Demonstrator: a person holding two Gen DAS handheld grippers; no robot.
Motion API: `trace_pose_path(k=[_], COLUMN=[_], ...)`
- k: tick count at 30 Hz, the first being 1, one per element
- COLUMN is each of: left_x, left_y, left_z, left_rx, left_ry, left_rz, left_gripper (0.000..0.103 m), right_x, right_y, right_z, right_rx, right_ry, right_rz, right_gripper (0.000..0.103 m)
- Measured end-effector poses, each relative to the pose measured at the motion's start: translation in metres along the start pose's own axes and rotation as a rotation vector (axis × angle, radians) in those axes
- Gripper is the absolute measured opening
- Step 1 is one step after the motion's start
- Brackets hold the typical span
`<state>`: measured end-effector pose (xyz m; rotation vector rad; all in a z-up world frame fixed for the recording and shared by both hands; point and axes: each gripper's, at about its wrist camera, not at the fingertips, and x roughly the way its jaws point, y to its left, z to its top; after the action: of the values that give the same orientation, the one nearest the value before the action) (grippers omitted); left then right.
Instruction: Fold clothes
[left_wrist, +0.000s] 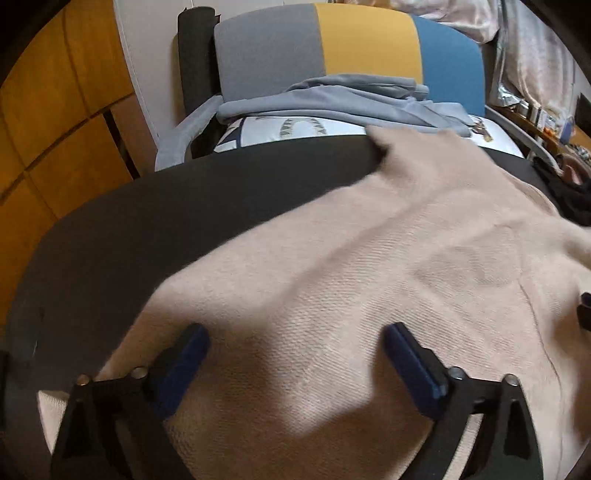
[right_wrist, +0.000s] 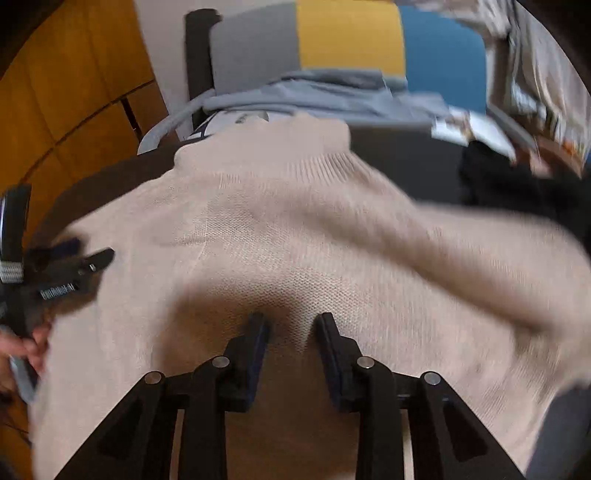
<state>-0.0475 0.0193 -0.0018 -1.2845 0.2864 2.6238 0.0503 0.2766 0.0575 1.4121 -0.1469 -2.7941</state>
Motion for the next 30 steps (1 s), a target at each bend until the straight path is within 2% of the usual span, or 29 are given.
trace_pose_path(k=[3, 5, 7, 9, 11, 14, 16, 18, 21, 23, 25, 27, 30], left_x=[0.01, 0.006, -0.013, -0.039, -0.065, -0.117, -0.137, -0.155, -0.168, -0.171, -0.172, -0.179, -0.183], left_y=[0.008, 0.008, 0.003, 0.003, 0.009, 0.029, 0.045, 0.059, 0.059, 0.05, 0.045, 0.039, 0.027], left_z=[0.014, 0.018, 0.011, -0.005, -0.025, -0.071, -0.099, -0.129, -0.167, -0.182, -0.191, -0.2, -0.206], left_rx=[-0.007, 0.003, 0.026, 0.027, -0.005, -0.127, -0.213, -0.287, -0.323, -0.316, -0.337, -0.366, -0.411], left_ry=[0.016, 0.03, 0.022, 0.003, -0.02, -0.061, -0.063, -0.051, -0.011, 0.018, 0.02, -0.004, -0.01], left_rz=[-0.005, 0.007, 0.02, 0.008, 0.001, -0.041, -0.057, -0.074, -0.127, -0.169, -0.211, -0.25, -0.382], left_gripper=[0.102, 0.099, 0.086, 0.086, 0.086, 0.086, 0.086, 0.086, 0.086, 0.086, 0.087, 0.093, 0.093], right_x=[0.014, 0.018, 0.01, -0.015, -0.047, -0.09, -0.114, -0.134, -0.147, -0.151, -0.156, -0.159, -0.158], right_y=[0.009, 0.015, 0.006, -0.011, -0.027, -0.047, -0.059, -0.068, -0.076, -0.079, -0.086, -0.092, -0.095], right_z=[0.01, 0.018, 0.021, 0.008, -0.015, -0.057, -0.085, -0.115, -0.146, -0.165, -0.179, -0.189, -0.204], right_rx=[0.006, -0.013, 0.03, 0.144, 0.233, 0.273, 0.281, 0.284, 0.286, 0.325, 0.374, 0.406, 0.429], right_ry=[-0.044, -0.023, 0.001, -0.031, -0.07, -0.084, -0.071, -0.047, 0.0, 0.016, 0.019, 0.009, 0.043], right_rz=[-0.023, -0.022, 0.045, 0.177, 0.248, 0.226, 0.205, 0.177, 0.155, 0.165, 0.166, 0.159, 0.175], right_gripper=[0.033, 0.034, 0.033, 0.033, 0.033, 0.034, 0.034, 0.039, 0.041, 0.041, 0.042, 0.044, 0.047])
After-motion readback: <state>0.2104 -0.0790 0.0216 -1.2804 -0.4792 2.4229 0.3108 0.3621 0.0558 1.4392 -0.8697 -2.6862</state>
